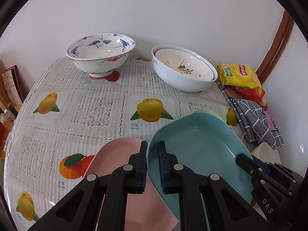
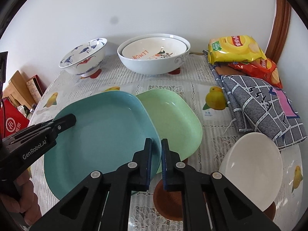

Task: Organize plates and bowls

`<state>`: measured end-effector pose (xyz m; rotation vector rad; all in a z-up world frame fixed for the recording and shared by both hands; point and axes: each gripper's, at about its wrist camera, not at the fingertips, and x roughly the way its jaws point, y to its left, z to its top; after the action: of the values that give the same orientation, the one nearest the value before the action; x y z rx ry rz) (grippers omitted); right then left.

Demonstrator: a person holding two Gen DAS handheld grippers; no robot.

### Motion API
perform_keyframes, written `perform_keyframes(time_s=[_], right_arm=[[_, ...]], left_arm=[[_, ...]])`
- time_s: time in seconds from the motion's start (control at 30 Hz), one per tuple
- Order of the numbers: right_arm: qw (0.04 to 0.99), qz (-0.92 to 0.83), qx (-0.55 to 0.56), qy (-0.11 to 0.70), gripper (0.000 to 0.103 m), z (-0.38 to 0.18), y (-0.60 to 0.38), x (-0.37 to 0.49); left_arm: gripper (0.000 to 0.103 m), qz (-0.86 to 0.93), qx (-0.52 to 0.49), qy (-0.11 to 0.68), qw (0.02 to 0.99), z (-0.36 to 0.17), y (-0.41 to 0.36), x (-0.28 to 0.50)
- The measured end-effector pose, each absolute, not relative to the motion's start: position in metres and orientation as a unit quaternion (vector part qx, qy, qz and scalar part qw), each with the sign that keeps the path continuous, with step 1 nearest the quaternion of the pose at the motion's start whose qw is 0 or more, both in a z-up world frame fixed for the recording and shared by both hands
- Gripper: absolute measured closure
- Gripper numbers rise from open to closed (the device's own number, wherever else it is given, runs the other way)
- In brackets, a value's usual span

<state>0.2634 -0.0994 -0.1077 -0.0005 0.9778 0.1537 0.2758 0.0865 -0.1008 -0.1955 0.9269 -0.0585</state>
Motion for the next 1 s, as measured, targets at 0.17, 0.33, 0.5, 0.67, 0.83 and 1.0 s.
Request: perform_keyframes(time_s=[0.17,0.33,0.5,0.67,0.83,1.0], right_arm=[[0.888,0.081,0.007,0.453,0.095,-0.087,-0.097,0.246],[0.897,0.081,0.006,0.435,0.095,-0.068,-0.095,0.227],[0.902,0.082,0.001,0.423,0.095,-0.053,-0.093,0.211],[0.903,0.086,-0.007,0.42,0.095,-0.05,-0.086,0.201],[0.899,0.096,-0.01,0.428,0.095,-0.06,-0.072,0.192],[0.885,0.115,-0.019,0.45,0.095,-0.084,-0.053,0.184]], left_arm=[[0.092,-0.023,-0.092,0.429,0.898,-0.081,0.089,0.255],[0.092,-0.025,-0.094,0.414,0.905,-0.065,0.091,0.235],[0.092,-0.024,-0.099,0.404,0.909,-0.056,0.094,0.218],[0.092,-0.017,-0.105,0.405,0.908,-0.058,0.103,0.203],[0.092,0.001,-0.104,0.413,0.905,-0.069,0.117,0.189],[0.092,0.021,-0.111,0.438,0.892,-0.095,0.133,0.177]])
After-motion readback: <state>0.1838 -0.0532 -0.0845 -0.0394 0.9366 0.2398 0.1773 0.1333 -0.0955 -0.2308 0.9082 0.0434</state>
